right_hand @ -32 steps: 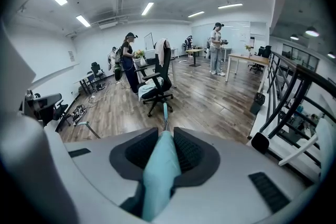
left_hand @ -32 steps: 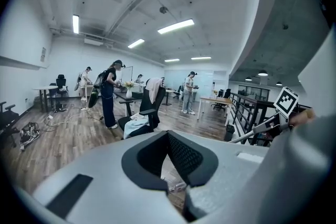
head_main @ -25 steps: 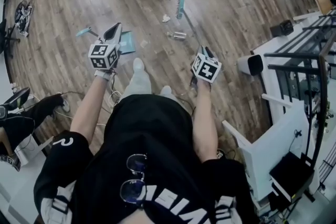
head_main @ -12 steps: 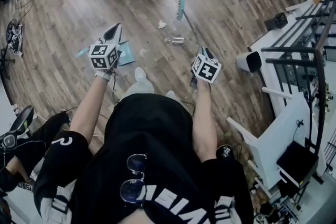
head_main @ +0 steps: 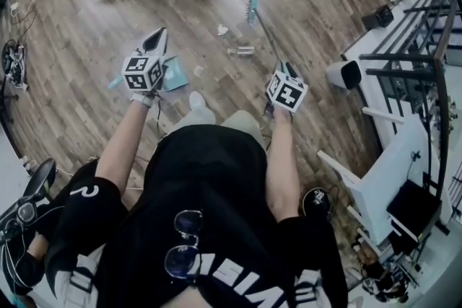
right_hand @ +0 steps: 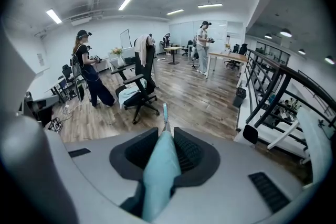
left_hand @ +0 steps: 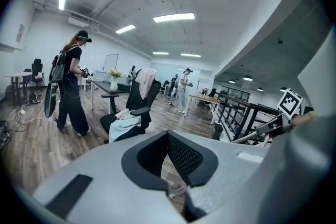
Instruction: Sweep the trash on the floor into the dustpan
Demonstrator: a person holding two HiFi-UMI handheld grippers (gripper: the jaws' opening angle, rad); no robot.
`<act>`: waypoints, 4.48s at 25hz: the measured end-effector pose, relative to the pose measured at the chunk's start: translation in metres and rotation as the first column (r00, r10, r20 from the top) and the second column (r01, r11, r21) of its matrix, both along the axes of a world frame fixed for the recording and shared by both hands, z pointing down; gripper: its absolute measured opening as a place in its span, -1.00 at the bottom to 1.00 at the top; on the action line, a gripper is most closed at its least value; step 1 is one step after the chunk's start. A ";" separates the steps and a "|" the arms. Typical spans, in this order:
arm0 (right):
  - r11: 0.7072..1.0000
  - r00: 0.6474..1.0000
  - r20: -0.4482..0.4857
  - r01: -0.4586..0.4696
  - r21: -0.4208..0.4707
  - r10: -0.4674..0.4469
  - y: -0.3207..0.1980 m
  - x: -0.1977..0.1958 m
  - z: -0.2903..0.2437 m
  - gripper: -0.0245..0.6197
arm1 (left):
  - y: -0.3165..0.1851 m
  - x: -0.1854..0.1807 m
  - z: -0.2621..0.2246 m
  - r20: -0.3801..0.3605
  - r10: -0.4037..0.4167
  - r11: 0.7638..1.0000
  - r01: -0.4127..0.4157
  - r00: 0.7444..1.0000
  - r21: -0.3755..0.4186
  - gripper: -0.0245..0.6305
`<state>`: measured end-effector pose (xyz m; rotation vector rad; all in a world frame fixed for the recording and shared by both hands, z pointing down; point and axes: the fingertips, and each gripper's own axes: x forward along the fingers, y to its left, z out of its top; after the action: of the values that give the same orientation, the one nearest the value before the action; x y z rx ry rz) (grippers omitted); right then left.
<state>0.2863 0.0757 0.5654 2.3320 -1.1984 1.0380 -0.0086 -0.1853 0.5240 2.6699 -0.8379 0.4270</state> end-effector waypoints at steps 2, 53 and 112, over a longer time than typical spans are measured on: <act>1.000 1.000 0.000 -0.008 -0.004 0.008 -0.002 0.002 0.001 -0.66 | -0.004 0.003 0.003 0.005 0.006 1.000 -0.005 1.000 -0.004 -0.93; 0.978 0.985 0.152 0.105 -0.179 -0.078 0.037 0.210 0.128 -0.66 | 0.062 0.217 0.090 0.159 0.030 0.989 -0.006 0.987 -0.147 -0.93; 0.856 0.843 0.401 0.469 -0.218 -0.359 -0.115 -0.339 0.284 -0.66 | 0.067 -0.289 0.190 0.181 -0.427 0.832 0.464 0.886 -0.304 -0.93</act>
<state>-0.0529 -0.0397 0.8494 1.5861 -1.4647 1.3853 -0.2980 -0.1186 0.7139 2.0637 -1.2553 0.5386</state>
